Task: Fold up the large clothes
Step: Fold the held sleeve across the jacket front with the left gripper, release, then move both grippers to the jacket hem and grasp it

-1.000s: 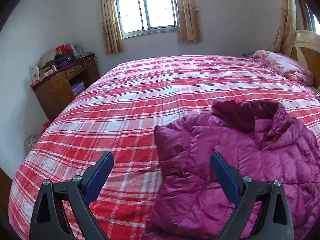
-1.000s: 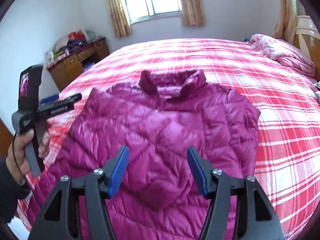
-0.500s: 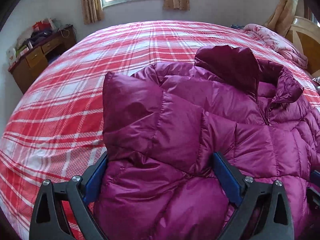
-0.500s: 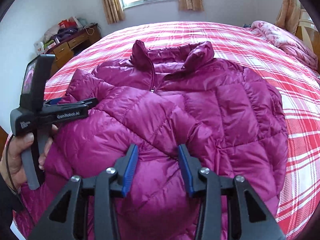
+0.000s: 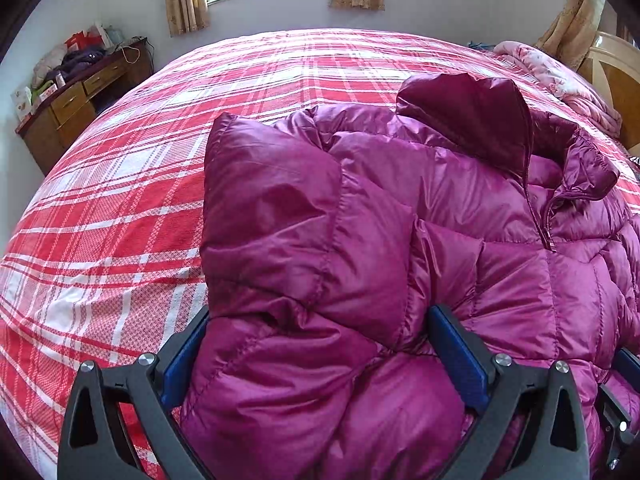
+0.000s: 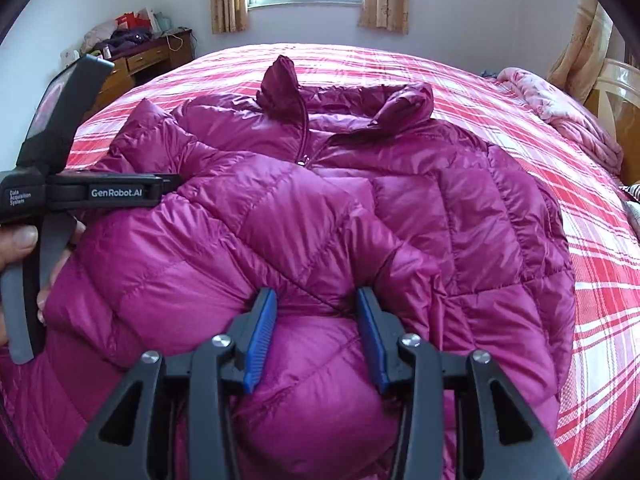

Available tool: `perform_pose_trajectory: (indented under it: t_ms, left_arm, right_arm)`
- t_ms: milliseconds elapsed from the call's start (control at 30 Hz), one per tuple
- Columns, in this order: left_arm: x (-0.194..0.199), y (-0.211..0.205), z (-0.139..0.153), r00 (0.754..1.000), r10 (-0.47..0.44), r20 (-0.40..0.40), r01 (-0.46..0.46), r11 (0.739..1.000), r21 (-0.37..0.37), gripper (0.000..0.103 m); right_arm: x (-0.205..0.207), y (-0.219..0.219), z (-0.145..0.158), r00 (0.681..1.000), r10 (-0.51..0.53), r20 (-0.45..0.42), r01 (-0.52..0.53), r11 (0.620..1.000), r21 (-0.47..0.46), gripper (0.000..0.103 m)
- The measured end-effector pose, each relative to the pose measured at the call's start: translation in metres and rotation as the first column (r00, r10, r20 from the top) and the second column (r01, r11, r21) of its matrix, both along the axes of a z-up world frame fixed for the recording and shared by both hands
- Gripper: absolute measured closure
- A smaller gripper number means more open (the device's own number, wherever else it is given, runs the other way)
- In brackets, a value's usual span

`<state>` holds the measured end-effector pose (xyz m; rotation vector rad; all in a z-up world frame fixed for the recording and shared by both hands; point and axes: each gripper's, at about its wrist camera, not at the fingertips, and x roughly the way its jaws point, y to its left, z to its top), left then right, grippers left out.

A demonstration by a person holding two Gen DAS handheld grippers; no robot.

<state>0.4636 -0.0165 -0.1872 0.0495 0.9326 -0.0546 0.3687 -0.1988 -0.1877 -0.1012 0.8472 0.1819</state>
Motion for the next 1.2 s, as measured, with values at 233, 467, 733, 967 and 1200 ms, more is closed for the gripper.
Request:
perform_pose_trajectory:
  t_ms: [233, 467, 733, 967, 1200]
  left_arm:
    - [0.002, 0.000, -0.001, 1.000, 0.002, 0.002, -0.002, 1.000, 0.002, 0.001]
    - [0.003, -0.001, -0.001, 1.000, 0.004, 0.001, -0.004, 1.000, 0.004, 0.001]
    - [0.003, -0.001, -0.002, 1.000, 0.005, 0.004, -0.005, 1.000, 0.006, 0.001]
    - [-0.001, 0.004, 0.011, 1.000, 0.024, -0.010, -0.024, 0.999, 0.036, 0.001]
    - [0.002, 0.012, 0.076, 0.995, 0.005, 0.102, -0.011, 0.998, 0.058, 0.001]
  right_arm:
    - [0.001, 0.004, -0.001, 1.000, -0.003, 0.010, 0.003, 0.999, -0.034, 0.058]
    - [-0.001, 0.005, -0.002, 1.000, -0.005, 0.018, 0.006, 0.999, -0.049, 0.058]
    - [-0.002, 0.008, -0.002, 1.000, -0.006, 0.023, 0.007, 0.999, -0.054, 0.058]
    - [-0.002, 0.003, 0.002, 1.000, 0.016, 0.003, -0.016, 1.000, -0.003, 0.054]
    - [0.006, -0.009, 0.044, 0.996, 0.073, 0.051, -0.074, 0.997, 0.028, 0.018]
